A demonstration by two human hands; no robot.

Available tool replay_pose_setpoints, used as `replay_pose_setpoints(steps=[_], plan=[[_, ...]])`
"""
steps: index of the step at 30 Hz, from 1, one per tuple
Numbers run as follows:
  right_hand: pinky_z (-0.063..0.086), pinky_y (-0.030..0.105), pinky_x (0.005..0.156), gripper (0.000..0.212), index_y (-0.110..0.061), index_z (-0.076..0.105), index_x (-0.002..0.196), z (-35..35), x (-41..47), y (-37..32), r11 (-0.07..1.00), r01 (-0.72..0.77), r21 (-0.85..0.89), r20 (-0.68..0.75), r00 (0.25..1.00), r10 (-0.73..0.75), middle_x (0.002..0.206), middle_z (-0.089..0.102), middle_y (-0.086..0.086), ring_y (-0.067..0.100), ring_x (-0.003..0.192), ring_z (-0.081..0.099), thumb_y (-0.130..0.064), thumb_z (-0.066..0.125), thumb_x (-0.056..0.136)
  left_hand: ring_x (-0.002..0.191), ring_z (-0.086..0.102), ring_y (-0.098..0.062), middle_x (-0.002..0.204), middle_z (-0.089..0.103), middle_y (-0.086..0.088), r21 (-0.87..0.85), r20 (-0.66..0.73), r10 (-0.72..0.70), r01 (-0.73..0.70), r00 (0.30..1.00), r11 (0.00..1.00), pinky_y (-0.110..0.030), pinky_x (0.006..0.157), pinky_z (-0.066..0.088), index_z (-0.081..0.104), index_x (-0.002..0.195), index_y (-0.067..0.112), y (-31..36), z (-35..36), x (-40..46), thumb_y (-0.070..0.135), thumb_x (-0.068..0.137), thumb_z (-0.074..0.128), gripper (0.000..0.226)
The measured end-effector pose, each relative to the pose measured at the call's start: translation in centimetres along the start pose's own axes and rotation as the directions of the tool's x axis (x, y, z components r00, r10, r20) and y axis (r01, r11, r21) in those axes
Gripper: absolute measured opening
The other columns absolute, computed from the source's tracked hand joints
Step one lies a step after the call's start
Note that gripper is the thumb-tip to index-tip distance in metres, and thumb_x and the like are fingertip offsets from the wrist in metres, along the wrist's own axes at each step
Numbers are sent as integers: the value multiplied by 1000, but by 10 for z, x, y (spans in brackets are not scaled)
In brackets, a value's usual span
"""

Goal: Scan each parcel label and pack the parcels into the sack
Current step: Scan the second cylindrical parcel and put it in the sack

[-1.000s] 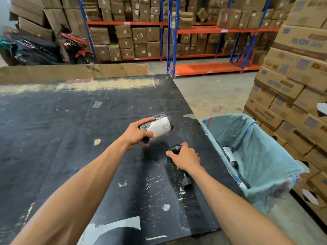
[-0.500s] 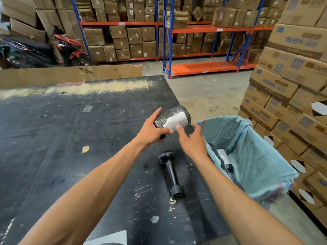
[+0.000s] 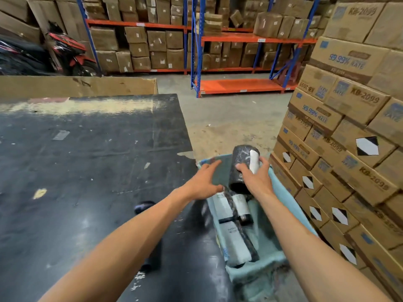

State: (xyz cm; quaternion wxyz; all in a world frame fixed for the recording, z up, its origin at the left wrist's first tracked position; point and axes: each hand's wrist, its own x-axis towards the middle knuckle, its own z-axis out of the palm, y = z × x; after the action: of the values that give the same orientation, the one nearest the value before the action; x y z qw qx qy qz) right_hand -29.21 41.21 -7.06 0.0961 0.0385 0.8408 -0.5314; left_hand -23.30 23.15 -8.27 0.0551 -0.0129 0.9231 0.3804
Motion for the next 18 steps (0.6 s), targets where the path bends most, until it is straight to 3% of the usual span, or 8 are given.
replay_pose_setpoints(steps=[2, 4, 7, 12, 15, 18], plan=[[41, 50, 115, 94, -32, 13, 163, -19, 17, 30, 991, 0, -133, 81, 997, 11, 163, 39, 9, 36, 139, 48, -48, 72, 91, 152, 16, -40, 165, 13, -21, 238, -96, -102, 122, 990, 964, -49, 124, 18, 0, 165, 18, -9, 22, 17, 47, 99, 60, 94], [35, 51, 121, 99, -31, 7, 166, -28, 32, 62, 963, -5, -270, 163, 985, 51, 169, 33, 11, 39, 149, 40, -46, 71, 92, 154, 2, -45, 167, -1, -28, 373, -190, -163, 224, 968, 900, -57, 125, 6, -5, 164, 11, -21, 46, 28, 55, 103, 46, 91], [30, 48, 123, 98, -32, 4, 167, -31, 49, 108, 883, -6, -469, 261, 954, 145, 167, 35, 18, 42, 153, 32, -48, 68, 94, 156, -9, -41, 168, -14, -25, 362, -236, -245, 319, 941, 876, -53, 125, -4, -4, 162, 2, -36, 78, 35, 60, 105, 28, 87], [34, 46, 123, 108, -17, -5, 167, -26, 75, 168, 641, -38, -767, 330, 833, 444, 166, 30, 29, 43, 152, 34, -46, 71, 96, 158, -4, -29, 170, -10, -18, 323, -350, -231, 348, 908, 880, -43, 126, -7, -4, 161, 0, -50, 97, 40, 59, 105, 22, 86], [31, 40, 123, 110, 4, -8, 161, -14, 88, 184, 597, -32, -802, 365, 765, 531, 169, 20, 27, 39, 154, 31, -42, 71, 99, 158, -6, -30, 170, -11, -20, 304, -387, -225, 354, 894, 884, -38, 126, -9, -10, 161, -1, -52, 98, 39, 53, 105, 28, 86], [25, 37, 127, 108, 12, -11, 160, -2, 98, 192, 596, -20, -803, 404, 716, 569, 172, 2, 26, 37, 159, 21, -42, 64, 104, 158, -7, -30, 170, -9, -21, 328, -372, -241, 369, 896, 870, -39, 128, -9, -7, 161, -2, -52, 98, 39, 49, 107, 28, 82]])
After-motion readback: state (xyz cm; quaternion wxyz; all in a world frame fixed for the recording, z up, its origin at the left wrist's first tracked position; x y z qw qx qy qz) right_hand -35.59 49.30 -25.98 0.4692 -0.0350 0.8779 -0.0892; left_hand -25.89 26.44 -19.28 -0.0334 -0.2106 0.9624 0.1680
